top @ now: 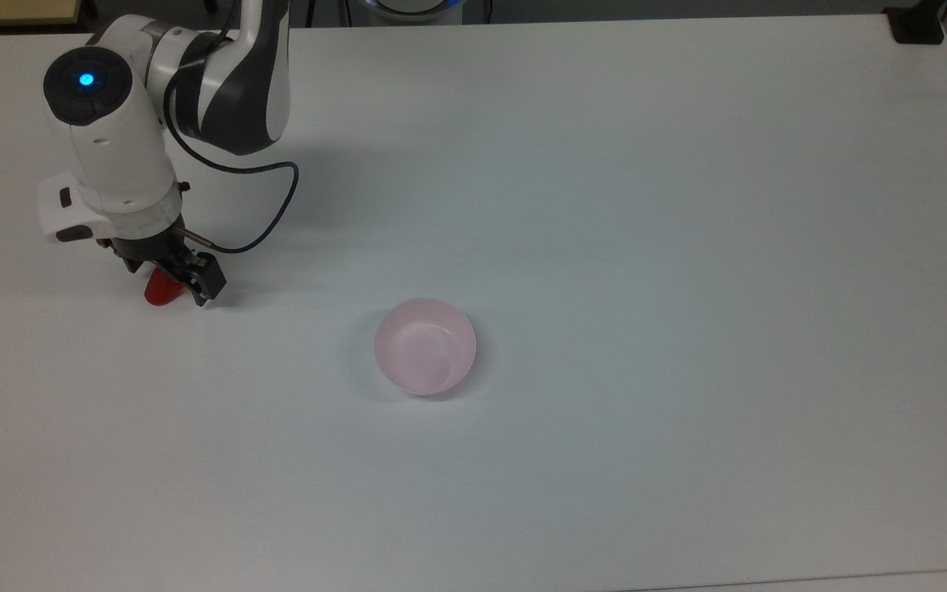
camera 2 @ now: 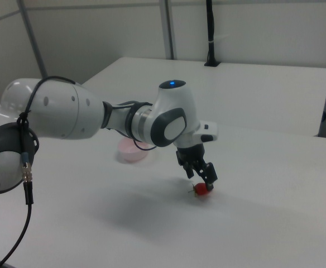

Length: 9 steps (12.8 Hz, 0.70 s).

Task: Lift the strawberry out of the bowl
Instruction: 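Open the gripper to release the strawberry onto the table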

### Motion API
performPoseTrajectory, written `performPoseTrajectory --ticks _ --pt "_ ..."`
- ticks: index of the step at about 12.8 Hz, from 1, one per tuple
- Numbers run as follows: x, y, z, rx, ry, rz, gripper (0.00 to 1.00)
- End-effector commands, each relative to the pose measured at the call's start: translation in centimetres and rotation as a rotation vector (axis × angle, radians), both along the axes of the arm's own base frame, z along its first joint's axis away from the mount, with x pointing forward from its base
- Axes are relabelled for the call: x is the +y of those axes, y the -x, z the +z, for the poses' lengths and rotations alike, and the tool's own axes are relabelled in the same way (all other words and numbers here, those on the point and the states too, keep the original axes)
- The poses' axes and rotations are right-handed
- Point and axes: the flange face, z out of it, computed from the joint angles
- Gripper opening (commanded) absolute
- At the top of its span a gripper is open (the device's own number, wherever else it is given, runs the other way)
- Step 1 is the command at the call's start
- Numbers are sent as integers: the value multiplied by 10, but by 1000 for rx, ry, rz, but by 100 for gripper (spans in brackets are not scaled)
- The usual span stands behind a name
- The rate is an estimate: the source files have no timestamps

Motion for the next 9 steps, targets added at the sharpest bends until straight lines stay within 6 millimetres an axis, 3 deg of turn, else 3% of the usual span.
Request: performPoseTrajectory --ticks 1,4,6,9 --pt "53 1 52 35 10 75 100" --pt "114 10 112 71 2 142 100" --pt "151 18 138 90 1 183 100" --pt "210 47 199 117 3 262 100"
